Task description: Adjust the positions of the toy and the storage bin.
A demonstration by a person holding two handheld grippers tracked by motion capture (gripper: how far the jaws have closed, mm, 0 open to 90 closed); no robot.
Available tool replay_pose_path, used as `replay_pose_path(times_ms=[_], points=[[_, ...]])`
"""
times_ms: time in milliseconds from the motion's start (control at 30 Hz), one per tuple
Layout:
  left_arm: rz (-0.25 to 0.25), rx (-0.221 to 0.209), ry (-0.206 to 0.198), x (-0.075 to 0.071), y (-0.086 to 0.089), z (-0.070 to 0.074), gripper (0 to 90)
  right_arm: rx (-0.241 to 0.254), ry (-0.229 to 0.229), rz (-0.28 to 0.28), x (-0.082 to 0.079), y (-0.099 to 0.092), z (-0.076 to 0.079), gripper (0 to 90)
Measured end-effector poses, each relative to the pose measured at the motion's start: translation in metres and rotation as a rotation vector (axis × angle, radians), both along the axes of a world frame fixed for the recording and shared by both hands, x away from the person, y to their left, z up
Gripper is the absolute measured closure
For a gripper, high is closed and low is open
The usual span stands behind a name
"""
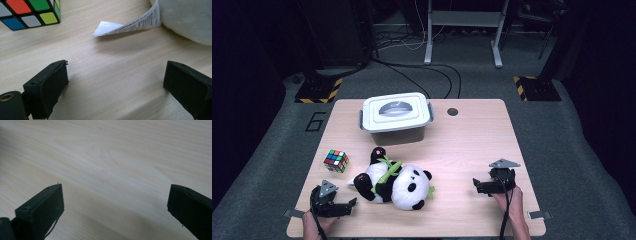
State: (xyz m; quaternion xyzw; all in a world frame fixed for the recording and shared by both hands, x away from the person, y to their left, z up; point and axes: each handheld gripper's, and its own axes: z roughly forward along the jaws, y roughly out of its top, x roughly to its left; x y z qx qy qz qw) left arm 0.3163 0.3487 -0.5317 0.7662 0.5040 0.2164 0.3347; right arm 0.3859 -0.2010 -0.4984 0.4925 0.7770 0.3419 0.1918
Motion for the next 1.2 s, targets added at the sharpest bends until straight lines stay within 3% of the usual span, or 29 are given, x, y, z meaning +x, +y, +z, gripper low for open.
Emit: replay_pose_path(times_ms=[267,600,667,733,833,933,1000,1033,1200], points=[[0.008,-0.001,0.000,0.001,0.000,0.000,5.3,0.035,-0.034,0.093,0.038,0.045,0.042,1.9],[0.003,-0.003,0.001,0.002,0.001,0.000,5.2,0.053,-0.045,0.164,0.089,0.089,0.068,4.0],[-0.004,-0.005,0.001,0.005,0.002,0.000,5.1,0.042,-0.050,0.165,0.104,0.094,0.074,5.5],[-0.001,-0.003,0.001,0.004,0.002,0.000,5.2,0.083,-0.055,0.144,0.119,0.099,0.080,10.3],[0.003,-0.003,0.002,0.004,0.002,0.000,5.2,0.097,-0.064,0.139,0.139,0.109,0.087,17.9],[0.007,-0.005,0.002,0.003,0.002,0.000,5.2,0.055,-0.058,0.136,0.155,0.122,0.089,27.9],[0.008,-0.004,0.002,0.003,0.002,0.000,5.2,0.041,-0.050,0.132,0.160,0.126,0.090,31.1],[0.008,-0.004,0.002,0.003,0.002,0.000,5.2,0.033,-0.052,0.096,0.168,0.128,0.088,39.3],[0.008,-0.005,0.002,0.003,0.002,0.000,5.2,0.044,-0.042,0.070,0.179,0.129,0.087,46.1]])
